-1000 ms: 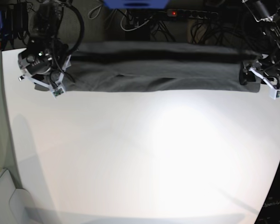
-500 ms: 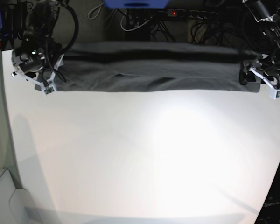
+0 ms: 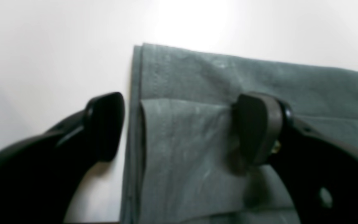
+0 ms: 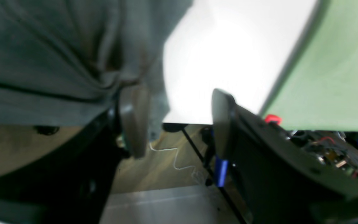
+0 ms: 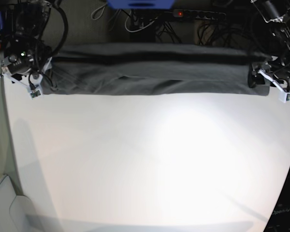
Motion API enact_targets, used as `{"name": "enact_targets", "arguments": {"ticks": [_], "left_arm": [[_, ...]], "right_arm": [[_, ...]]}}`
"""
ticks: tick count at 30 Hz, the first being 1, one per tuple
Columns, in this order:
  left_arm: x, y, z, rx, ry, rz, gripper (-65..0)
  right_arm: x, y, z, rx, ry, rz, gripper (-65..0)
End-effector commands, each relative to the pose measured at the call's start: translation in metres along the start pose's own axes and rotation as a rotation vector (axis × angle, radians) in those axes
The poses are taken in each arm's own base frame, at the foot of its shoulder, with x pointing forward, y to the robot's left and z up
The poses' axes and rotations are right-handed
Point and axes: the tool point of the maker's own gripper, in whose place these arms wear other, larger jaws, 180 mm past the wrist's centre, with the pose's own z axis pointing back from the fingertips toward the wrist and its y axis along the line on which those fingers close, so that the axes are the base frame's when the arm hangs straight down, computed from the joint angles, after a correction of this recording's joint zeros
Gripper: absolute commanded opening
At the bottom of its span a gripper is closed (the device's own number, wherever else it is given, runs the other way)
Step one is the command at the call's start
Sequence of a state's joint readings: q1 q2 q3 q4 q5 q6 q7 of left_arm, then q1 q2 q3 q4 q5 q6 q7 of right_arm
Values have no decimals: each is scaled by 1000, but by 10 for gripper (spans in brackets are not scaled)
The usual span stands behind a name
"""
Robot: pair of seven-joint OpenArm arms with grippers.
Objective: Layout the t-shirt on the table in an organized manner, then fold the t-shirt properly
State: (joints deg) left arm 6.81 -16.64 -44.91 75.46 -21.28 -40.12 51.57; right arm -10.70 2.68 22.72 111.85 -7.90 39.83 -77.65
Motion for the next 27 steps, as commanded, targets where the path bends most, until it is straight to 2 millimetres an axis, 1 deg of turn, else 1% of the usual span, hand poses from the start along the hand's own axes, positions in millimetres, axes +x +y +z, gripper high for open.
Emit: {"name": "enact_targets", "arguments": {"ticks": [1, 2, 4, 6, 11, 13, 15, 18, 20, 22, 24, 27], "left_arm": [[6, 6, 4, 14, -6, -11, -98], [6, 6, 4, 14, -6, -11, -98], [5, 6, 4, 16, -2, -13, -98], [-1, 6, 5, 15, 5, -9, -98], [-3, 6, 6, 15, 9, -11, -98], [-3, 6, 6, 15, 9, -11, -98], [-3, 6, 6, 15, 9, -11, -98], [-3, 6, 6, 15, 13, -11, -98], [-3, 6, 6, 15, 13, -11, -98], [-3, 6, 6, 15, 13, -11, -98], [-3, 6, 5, 13, 12, -11, -97], [-3, 6, 6, 14, 13, -10, -97]], "right_arm": [[5, -7, 5, -25, -20, 1, -280], [7, -7, 6, -24, -24, -1, -265], [10, 0, 6, -9, -33, -12, -259], [22, 2, 9, -5, -64, -23, -260], [53, 1, 16, 3, -139, -56, -260], [60, -2, 19, -3, -157, -62, -260], [65, 1, 19, 7, -169, -70, -260], [65, 5, 19, 16, -169, -72, -294], [62, 12, 12, 42, -151, -70, -315], [57, 21, 2, 76, -118, -67, -317], [49, 31, -13, 118, -74, -59, -317], [48, 46, -29, 172, -75, -58, -317]]}}
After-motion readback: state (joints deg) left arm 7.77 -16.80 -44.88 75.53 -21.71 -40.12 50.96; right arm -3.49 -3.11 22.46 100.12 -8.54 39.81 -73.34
